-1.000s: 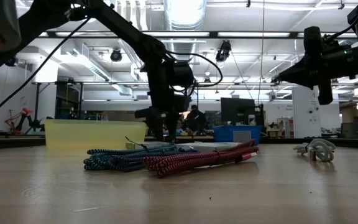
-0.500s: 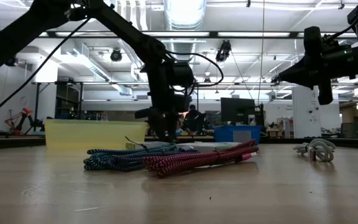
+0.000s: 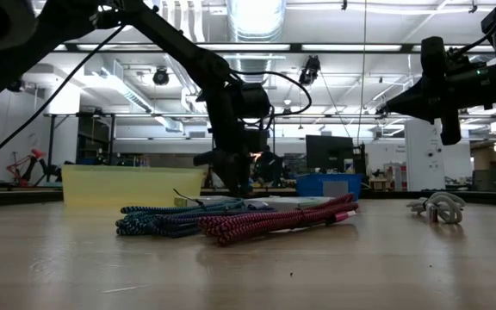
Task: Pick and place items into bin
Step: Put the black charger adapter into the black bin
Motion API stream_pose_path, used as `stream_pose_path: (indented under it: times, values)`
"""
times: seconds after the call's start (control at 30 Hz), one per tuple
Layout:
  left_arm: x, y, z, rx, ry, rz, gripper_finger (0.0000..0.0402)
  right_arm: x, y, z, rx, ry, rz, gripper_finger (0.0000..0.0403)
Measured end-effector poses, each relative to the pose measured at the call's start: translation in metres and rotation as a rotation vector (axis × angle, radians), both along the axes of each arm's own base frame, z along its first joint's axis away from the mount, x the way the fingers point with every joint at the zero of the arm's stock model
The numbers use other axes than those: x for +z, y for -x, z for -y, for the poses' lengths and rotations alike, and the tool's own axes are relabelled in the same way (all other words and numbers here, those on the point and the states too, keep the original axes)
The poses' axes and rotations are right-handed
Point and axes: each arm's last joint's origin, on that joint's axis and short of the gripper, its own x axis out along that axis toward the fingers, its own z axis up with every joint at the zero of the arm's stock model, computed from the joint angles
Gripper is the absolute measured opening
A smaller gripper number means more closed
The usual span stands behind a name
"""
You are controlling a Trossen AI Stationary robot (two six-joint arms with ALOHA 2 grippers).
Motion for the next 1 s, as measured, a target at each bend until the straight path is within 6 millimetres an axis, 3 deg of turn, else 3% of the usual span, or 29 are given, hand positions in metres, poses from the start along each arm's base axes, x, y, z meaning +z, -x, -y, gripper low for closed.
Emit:
stream_pose_path:
  times: [0.3, 0.6, 0.8, 1.0]
  values:
    - [0.01, -0.004, -0.002, 0.097, 0.028, 0.058, 0.0131, 0.0, 0.0, 0.0, 0.0, 0.0, 0.0, 0.0027]
    - [0.028, -0.013, -0.004, 0.173, 0.099, 0.236, 0.0132, 0.0, 0.0, 0.0, 0.0, 0.0, 0.0, 0.0027]
    - [0.052, -0.013, -0.002, 0.253, 0.158, 0.368, 0.0129, 0.0, 0.0, 0.0, -0.001, 0.0, -0.001, 0.0027]
    - [0.092, -0.004, 0.003, 0.339, 0.186, 0.505, 0.0129, 0.0, 0.0, 0.0, 0.0, -0.001, -0.005, 0.0027]
